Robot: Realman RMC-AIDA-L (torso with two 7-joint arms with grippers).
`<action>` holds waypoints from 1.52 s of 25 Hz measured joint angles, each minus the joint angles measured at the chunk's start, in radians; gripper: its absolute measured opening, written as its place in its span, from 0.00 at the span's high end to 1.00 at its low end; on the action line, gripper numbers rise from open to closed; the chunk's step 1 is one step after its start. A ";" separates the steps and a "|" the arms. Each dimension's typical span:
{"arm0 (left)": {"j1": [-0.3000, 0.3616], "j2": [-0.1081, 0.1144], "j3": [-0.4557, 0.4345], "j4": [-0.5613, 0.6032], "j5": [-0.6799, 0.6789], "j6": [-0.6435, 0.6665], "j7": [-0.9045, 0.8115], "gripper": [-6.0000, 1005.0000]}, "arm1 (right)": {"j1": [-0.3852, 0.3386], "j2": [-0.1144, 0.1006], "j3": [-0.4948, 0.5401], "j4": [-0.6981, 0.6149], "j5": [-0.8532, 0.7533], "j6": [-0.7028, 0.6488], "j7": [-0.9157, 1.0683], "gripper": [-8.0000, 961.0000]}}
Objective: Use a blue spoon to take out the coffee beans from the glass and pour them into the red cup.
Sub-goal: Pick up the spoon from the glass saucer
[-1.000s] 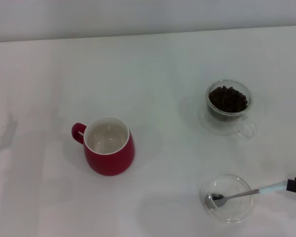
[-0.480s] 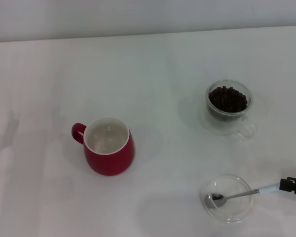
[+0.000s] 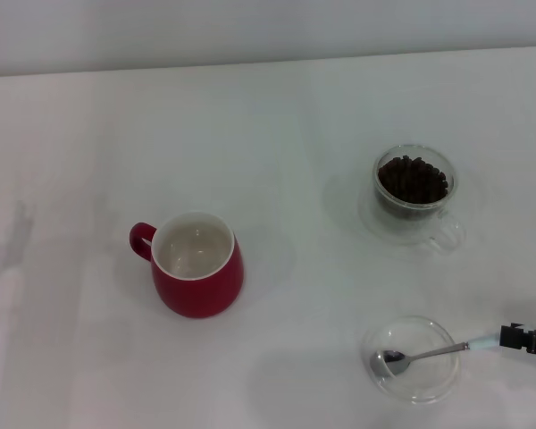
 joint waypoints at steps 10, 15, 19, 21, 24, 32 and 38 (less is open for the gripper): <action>0.004 0.000 -0.001 0.000 0.000 0.000 0.000 0.11 | 0.005 0.003 -0.004 0.000 -0.001 0.001 0.001 0.53; 0.004 0.000 -0.001 0.000 0.000 0.000 0.000 0.11 | 0.007 0.004 -0.010 0.000 -0.001 0.000 0.001 0.63; 0.004 0.000 -0.001 0.000 0.000 0.000 0.002 0.11 | 0.008 0.004 -0.013 0.000 -0.001 -0.008 0.001 0.65; 0.004 0.001 -0.001 -0.001 -0.002 0.000 0.001 0.11 | 0.008 0.004 -0.013 0.000 -0.001 -0.008 0.001 0.68; 0.005 0.001 -0.001 -0.001 -0.004 0.000 0.001 0.11 | 0.008 0.004 -0.013 0.000 -0.001 -0.010 0.001 0.77; 0.005 0.002 -0.001 -0.002 -0.005 0.000 0.002 0.11 | 0.010 0.002 -0.015 0.000 -0.001 -0.013 0.001 0.84; 0.003 0.002 -0.001 -0.002 -0.005 0.000 0.001 0.11 | 0.012 0.000 -0.028 0.000 -0.001 -0.022 0.001 0.84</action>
